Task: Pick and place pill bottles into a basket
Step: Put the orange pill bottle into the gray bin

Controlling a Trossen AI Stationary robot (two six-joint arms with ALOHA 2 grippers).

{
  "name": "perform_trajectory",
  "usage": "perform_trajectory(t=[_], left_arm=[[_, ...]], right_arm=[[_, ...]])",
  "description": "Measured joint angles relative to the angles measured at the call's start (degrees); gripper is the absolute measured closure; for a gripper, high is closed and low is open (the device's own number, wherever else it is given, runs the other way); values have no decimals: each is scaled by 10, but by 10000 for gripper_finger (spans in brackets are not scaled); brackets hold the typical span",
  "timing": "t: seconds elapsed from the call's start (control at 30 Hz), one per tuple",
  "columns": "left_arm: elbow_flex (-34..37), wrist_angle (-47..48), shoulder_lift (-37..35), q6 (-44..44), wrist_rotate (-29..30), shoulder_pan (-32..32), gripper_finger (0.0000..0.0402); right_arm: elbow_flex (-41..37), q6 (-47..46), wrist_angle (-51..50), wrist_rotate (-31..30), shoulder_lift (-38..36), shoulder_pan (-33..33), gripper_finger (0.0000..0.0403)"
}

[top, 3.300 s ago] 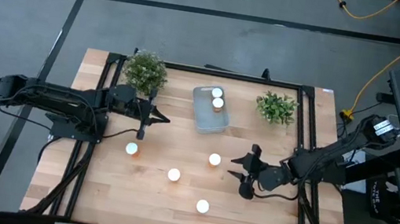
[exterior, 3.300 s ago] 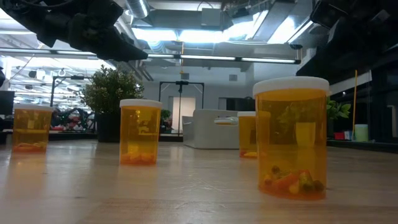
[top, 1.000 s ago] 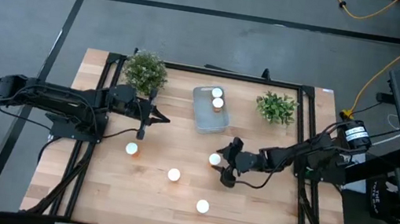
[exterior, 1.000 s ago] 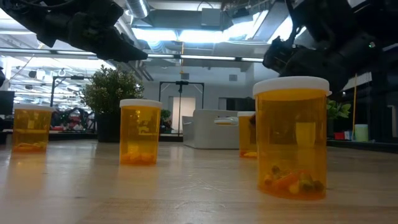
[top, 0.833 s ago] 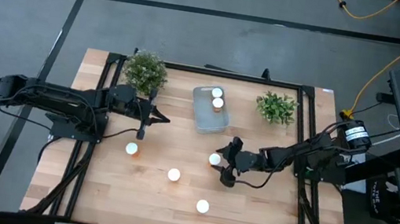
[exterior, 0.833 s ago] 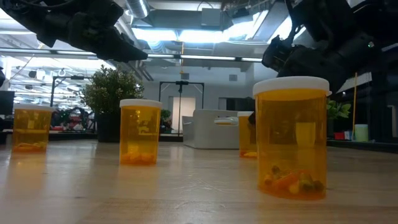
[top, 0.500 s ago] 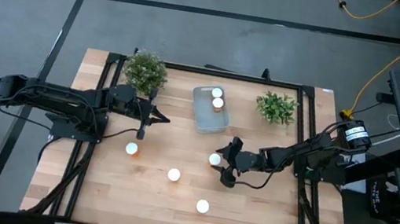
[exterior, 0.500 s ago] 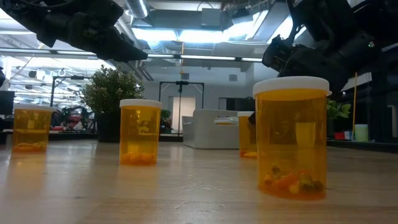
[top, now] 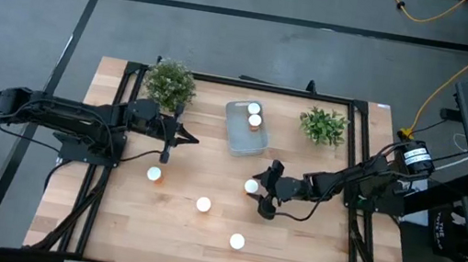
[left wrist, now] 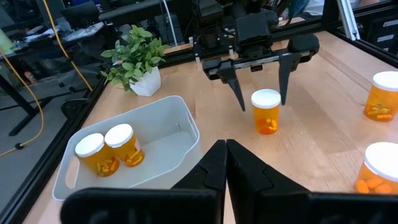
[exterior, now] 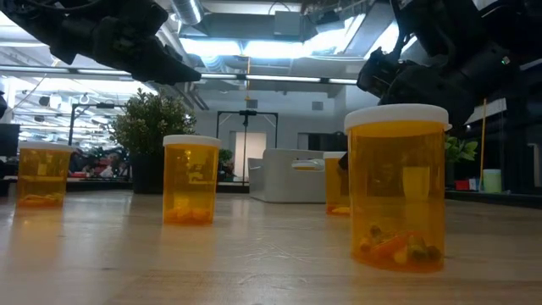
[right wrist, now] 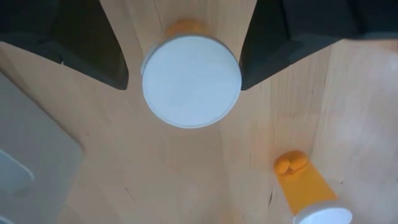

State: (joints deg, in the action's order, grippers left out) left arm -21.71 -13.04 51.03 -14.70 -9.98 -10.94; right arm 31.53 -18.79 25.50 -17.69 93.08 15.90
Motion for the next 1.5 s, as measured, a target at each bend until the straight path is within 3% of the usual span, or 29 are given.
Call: perform_trajectory(t=[0.4, 1.07, 1.5], left_arm=[[0, 0, 0, 0, 0, 0, 393], [0, 0, 0, 0, 0, 0, 395], [0, 1, 0, 0, 0, 0, 394]], right_arm=[[0, 11, 0, 0, 0, 0, 161], [0, 29, 38, 0, -3, 0, 181], [0, 43, 5, 0, -121, -8, 182]])
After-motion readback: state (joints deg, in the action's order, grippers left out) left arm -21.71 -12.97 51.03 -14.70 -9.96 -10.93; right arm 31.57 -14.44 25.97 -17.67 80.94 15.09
